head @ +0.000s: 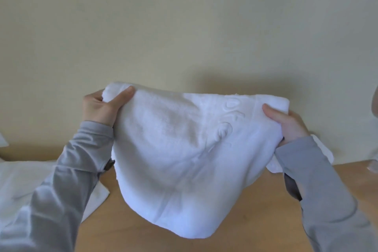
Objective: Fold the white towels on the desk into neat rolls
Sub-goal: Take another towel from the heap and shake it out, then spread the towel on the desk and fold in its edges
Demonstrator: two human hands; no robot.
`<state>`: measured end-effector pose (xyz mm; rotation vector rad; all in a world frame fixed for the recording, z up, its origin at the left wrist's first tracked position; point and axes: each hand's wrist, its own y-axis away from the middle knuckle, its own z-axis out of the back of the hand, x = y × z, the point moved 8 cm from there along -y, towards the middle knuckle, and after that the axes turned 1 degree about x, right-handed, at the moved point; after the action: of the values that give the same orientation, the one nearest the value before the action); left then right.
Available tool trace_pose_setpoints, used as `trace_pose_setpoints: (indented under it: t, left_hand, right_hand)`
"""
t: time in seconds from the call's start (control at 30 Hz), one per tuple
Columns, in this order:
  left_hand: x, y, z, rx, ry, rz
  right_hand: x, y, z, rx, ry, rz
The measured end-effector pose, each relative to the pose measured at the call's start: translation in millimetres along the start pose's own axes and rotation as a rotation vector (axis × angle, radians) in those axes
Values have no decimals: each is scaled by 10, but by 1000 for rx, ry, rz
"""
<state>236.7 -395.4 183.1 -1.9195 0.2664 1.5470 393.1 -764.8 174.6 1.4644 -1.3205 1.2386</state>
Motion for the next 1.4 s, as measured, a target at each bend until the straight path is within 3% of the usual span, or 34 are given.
trace_pose_setpoints:
  t: [0.1, 0.27, 0.43, 0.57, 0.73, 0.87, 1.0, 1.17, 1.3, 1.4]
  left_hand:
    - [248, -132, -538, 73, -182, 62]
    - [1601, 36, -1343, 494, -698, 298]
    - [2830, 750, -1257, 607, -905, 501]
    - [3368, 1390, -780, 470, -800, 717]
    - [3655, 2025, -154, 91, -772, 1071]
    - [3812, 2177, -146, 4, -662, 1213]
    - [3972, 2173, -325, -81, -488, 1393]
    - [4049, 2016, -531, 45, -507, 1265]
    - [3851, 1818, -629, 63, -518, 1021]
    - [3626, 1563, -661, 95, -565, 880]
  right_hand:
    - [-470, -173, 391, -114, 9, -85]
    - [-1938, -251, 947, -380, 150, -433]
    - [-3285, -118, 1206, -318, 51, -756]
    - [-3487, -97, 1274, -415, -113, -809]
    - [-3472, -154, 1278, -439, 41, -824]
    - [-3543, -144, 1311, -448, 52, -838]
    - [-3562, -261, 1312, -378, -145, -885]
    - [-3519, -492, 1429, -361, -184, -971]
    - [-3494, -673, 1516, -394, 103, -1076]
    - [-3333, -950, 1438, -326, 231, -971]
